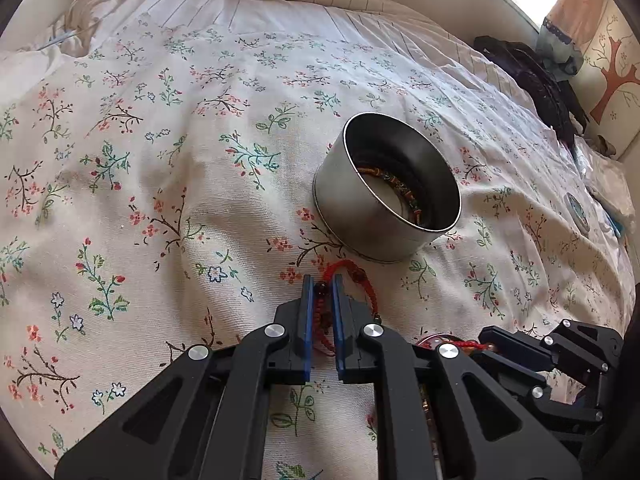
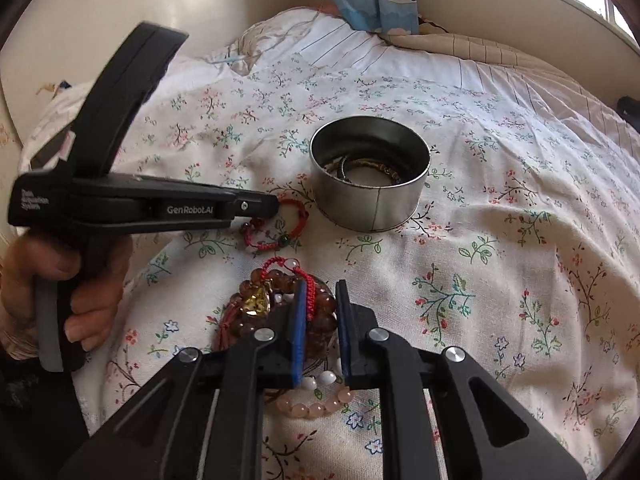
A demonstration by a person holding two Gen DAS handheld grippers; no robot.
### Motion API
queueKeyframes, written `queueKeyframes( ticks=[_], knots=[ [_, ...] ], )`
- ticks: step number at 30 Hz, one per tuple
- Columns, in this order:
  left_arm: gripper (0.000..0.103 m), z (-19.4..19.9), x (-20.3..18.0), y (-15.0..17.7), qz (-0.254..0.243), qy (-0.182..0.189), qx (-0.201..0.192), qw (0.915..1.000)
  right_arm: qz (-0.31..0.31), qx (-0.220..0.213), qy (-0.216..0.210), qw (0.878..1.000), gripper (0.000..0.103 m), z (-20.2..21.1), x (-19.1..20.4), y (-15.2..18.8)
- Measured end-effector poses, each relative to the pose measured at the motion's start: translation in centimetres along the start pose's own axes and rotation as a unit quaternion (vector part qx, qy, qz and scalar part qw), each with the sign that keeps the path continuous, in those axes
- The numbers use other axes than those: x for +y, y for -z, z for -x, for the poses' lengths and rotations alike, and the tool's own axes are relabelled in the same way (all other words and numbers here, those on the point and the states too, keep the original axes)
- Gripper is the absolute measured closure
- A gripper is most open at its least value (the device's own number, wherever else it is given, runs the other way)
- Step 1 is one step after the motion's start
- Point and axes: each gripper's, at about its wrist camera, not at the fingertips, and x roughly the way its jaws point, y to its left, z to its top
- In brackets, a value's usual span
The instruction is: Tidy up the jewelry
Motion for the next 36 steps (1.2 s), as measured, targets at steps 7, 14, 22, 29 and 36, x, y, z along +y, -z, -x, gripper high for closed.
queueKeyframes(
  ticks=[7,14,22,29,36],
  knots=[
    [0.095,0.3,0.1,-0.1,0.003,0.003,-0.006,1.0000,-0.075,-0.047,-0.055,0.995,0.091,2.6,-2.3,0.2],
    [0.095,0.4,0.0,0.0,0.001,0.002,-0.004,1.0000,-0.070,0.031,-0.024,0.997,0.074,0.2,-2.0,1.6],
    [0.095,0.3,0.0,0.0,-0.001,0.002,-0.004,1.0000,-0.009,0.005,0.009,1.000,0.047,0.5,-0.7,0.7],
    [0.095,0.3,0.0,0.0,0.000,0.003,-0.004,1.0000,0.025,0.042,0.024,0.999,0.076,-0.9,0.2,1.6],
    [0.095,0.4,0.0,0.0,0.000,0.002,-0.004,1.0000,-0.015,-0.002,0.010,1.000,0.098,1.5,-1.1,1.6]
  ],
)
